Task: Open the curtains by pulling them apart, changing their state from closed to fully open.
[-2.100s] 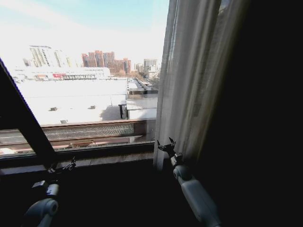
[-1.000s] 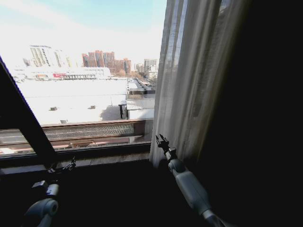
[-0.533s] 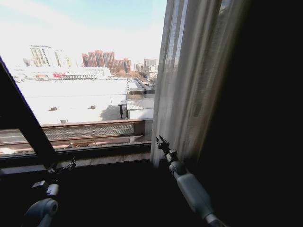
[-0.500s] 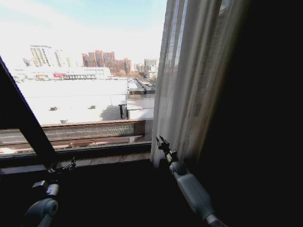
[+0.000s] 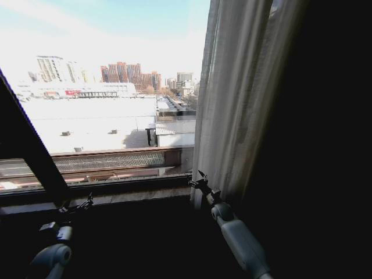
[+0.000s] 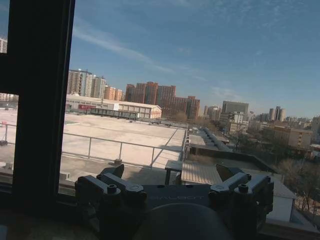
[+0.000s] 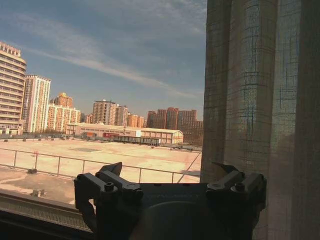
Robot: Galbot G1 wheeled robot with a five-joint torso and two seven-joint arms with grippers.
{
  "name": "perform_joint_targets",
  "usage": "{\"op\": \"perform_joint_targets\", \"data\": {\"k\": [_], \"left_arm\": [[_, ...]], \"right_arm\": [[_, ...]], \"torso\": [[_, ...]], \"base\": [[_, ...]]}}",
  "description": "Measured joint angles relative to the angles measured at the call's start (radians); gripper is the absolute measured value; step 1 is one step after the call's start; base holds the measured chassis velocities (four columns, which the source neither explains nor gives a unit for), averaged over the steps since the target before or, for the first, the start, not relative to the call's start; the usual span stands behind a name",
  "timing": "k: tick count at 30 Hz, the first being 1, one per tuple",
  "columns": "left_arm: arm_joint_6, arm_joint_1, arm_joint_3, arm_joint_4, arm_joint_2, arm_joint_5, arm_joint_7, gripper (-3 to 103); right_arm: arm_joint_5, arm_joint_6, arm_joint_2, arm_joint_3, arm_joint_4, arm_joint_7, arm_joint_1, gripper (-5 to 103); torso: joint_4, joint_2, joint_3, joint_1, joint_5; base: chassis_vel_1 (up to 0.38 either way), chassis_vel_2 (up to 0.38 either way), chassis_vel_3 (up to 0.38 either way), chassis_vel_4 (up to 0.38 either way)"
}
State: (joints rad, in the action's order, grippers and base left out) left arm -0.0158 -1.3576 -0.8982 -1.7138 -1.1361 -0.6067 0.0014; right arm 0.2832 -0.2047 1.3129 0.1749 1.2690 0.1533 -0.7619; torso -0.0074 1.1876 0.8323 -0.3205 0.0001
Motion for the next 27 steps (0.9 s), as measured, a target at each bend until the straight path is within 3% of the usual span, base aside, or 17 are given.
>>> {"op": "perform_joint_targets", "data": {"k": [7,18,27], "left_arm": [[0.000,0.000,0.000,0.000,0.000,0.000,0.000,100],[0.000,0.000,0.000,0.000,0.000,0.000,0.000,100],[0.000,0.000,0.000,0.000,0.000,0.000,0.000,100]], "right_arm": [[-0.027,0.001,-0.004,-0.003,0.007,-0.088,0.000,100],[-0.003,-0.006,-0.060,0.044,0.038,-0.094,-0.049,100],[-0.017,-0.005,-0.042,0.046,-0.014,-0.099,-0.012,100]], "torso": [[0.0000,0.000,0.000,0.000,0.0000],[-0.0002,0.000,0.000,0.000,0.0000],[-0.0002,0.000,0.000,0.000,-0.0001]], "base": [[-0.036,0.038,0.034,-0.032],[-0.008,0.011,0.006,-0.006],[0.000,0.000,0.000,0.000]]}}
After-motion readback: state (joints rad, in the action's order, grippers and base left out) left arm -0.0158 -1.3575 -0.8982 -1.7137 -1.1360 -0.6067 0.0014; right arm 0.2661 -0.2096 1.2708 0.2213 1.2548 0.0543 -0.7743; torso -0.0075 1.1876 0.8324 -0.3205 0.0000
